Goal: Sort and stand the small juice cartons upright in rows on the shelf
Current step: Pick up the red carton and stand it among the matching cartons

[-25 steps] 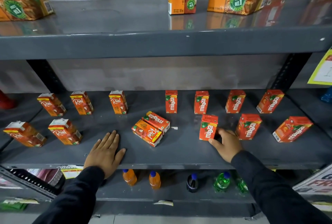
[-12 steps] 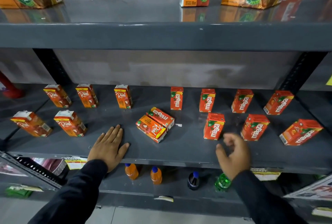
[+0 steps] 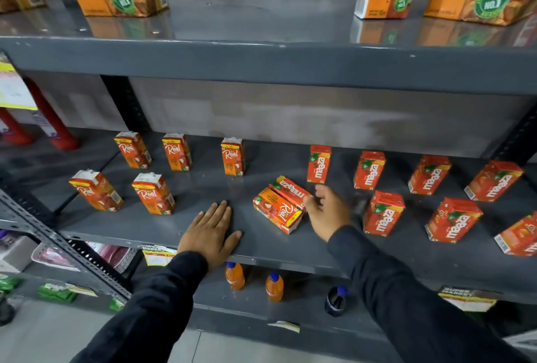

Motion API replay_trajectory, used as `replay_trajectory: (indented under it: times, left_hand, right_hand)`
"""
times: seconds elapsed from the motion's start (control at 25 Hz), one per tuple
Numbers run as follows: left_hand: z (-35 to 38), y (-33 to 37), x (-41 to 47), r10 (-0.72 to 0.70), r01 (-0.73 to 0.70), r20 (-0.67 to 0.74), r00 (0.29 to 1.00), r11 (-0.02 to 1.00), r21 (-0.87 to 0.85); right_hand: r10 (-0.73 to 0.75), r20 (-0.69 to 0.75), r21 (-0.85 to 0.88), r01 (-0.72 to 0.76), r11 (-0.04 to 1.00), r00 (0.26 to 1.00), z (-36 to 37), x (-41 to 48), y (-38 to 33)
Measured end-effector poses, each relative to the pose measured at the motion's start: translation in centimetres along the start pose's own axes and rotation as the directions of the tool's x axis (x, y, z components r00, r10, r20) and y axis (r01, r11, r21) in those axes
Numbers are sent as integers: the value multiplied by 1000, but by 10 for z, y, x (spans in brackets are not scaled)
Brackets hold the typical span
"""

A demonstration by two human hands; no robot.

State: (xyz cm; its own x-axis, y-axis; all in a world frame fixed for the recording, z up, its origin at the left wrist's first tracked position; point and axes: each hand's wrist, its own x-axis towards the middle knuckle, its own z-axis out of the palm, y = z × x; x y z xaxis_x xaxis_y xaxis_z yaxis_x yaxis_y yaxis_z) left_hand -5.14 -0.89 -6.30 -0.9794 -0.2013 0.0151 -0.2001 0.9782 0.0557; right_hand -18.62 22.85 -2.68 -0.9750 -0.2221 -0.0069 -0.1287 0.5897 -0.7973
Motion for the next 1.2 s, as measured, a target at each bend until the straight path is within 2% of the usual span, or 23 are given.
replay_trajectory:
  times: [0.12, 0.24, 0.48, 0.6, 0.68, 0.76, 0.84, 0.92, 1.08, 1.2]
  left_hand:
    - [-1, 0, 0, 1, -1, -18, 1000, 1000, -2]
    - [-1, 1, 0, -2, 2, -22, 1000, 1000, 1]
    - [0, -1, -1, 1, -1, -24, 1000, 1000, -6]
    - [0, -1, -1, 3, -3, -22, 1000, 1000, -9]
    - [0, -1, -1, -2, 1, -21, 1000, 1000, -10]
    - [2, -1, -1, -3, 3, -19, 1000, 1000, -10]
    - [3, -1, 1, -3, 3, -22, 1000, 1000, -10]
    - [4, -2, 2, 0, -1, -29, 1000, 1000, -7]
    - [5, -3, 1, 10, -10, -37, 999, 1000, 11]
    - [3, -1, 0, 11, -11, -29, 1000, 1000, 0]
  right_hand:
    - [157, 145, -190, -128, 973, 977, 0, 33, -3]
    - [210, 280, -205, -155, 966, 937, -1, 50, -6]
    - [163, 301, -310, -66, 948, 940, 6, 51, -12]
    - [262, 370, -299, -153, 942, 891, 2, 47, -25]
    - [306, 391, -213, -238, 948, 868, 1, 41, -29]
    - [307, 365, 2, -331, 944, 879, 4, 30, -24]
    - [281, 354, 314, -396, 863, 892, 5, 14, -15]
    - [227, 382, 528, -413, 742, 896, 0, -4, -10]
    - [64, 453, 723, -408, 557, 889, -16, -29, -17]
    - [-18, 416, 778, -345, 525, 909, -28, -43, -26]
